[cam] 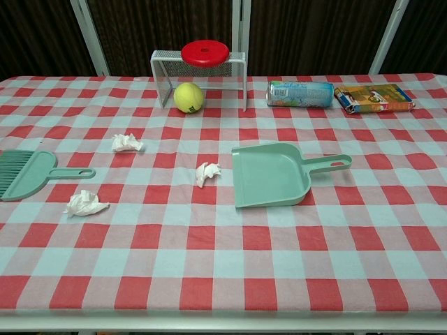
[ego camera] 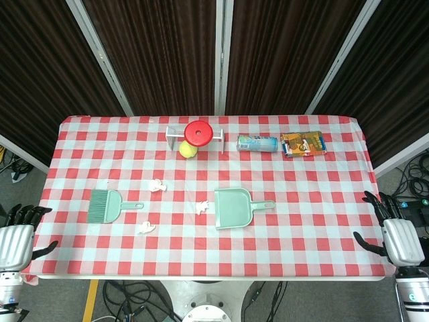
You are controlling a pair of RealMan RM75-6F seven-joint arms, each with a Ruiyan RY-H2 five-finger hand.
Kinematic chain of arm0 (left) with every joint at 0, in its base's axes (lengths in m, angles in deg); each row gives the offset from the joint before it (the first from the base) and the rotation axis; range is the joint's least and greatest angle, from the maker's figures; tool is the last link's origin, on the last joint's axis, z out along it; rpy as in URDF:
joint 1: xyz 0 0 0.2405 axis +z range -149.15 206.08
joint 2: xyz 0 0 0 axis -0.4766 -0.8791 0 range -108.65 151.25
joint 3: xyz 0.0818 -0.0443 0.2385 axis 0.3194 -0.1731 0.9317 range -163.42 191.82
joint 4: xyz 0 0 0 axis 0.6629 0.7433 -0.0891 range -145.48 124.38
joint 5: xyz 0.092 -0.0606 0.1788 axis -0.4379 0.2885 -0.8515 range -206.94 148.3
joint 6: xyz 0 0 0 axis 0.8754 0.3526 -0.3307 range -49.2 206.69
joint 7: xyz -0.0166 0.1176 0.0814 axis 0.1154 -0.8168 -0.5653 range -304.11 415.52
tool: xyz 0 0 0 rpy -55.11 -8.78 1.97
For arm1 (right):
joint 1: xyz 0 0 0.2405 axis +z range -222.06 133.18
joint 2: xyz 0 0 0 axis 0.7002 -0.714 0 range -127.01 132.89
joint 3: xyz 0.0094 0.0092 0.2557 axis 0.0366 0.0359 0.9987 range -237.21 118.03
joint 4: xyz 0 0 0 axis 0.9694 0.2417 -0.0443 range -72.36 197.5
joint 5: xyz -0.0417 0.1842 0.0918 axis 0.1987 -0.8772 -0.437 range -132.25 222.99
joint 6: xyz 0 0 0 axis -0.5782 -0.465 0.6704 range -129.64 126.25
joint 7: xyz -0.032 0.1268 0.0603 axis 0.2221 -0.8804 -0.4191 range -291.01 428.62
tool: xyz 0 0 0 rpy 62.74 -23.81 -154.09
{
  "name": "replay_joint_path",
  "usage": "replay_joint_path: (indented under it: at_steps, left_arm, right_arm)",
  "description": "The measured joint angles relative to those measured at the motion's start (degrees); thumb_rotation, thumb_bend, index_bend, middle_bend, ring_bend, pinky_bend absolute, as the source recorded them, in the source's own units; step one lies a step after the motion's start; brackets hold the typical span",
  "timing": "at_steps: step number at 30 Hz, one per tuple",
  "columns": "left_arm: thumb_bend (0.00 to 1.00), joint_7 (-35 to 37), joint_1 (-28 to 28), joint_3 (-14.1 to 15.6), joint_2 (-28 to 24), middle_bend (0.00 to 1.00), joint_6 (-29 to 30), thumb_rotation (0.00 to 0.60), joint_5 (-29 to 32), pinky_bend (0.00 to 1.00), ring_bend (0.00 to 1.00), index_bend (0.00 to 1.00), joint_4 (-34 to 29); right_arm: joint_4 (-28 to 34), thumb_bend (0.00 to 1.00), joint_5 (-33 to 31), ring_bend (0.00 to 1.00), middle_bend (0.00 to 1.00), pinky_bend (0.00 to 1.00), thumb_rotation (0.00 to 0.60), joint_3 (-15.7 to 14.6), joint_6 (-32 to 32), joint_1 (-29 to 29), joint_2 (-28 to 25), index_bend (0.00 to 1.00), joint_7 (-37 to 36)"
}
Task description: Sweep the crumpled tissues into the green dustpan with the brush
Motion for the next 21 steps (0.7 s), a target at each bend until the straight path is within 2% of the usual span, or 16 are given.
replay_joint_path:
  at_steps: [10,16,18,21]
  left_arm:
    - [0.11,-0.24,-1.72,-0.36,-1.50,0.24,-1.83,0.600,-0.46,0.11,0.16,0.27,-1.04]
    - [0.10,1.03,-5.46,-1.45,-2.52,0.24,-5.10,0.600,-1.98,0.12,0.16,0.28,-2.36]
    - [0.09,1.18,-7.46,-2.08,-2.65,0.24,-7.13,0.600,-2.41,0.16,0.17,0.29,-2.51]
    - [0.09,0.25,-10.88,-3.45,-2.36,0.25,-10.83,0.600,-2.21,0.26,0.24,0.32,-2.61]
  right_arm:
    - [0.08,0.17,0.21,0.00,0.19,0.00,0.600,-0.24,-0.28,0.02,-0.56,0.06,-0.58]
    - [0.53,0.17,1.10,0.00,0.19,0.00,0.600,-0.10,0.14,0.30,-1.62,0.06,-0.54]
    - [0.72,0.17,1.18,0.00,0.19,0.00,0.600,-0.03,0.23,0.36,-2.02,0.06,-0.35]
    - [1.22,0.17,1.35,0.00,0.19,0.00,0.600,0.18,0.56,0.42,-2.83,0.06,0.15]
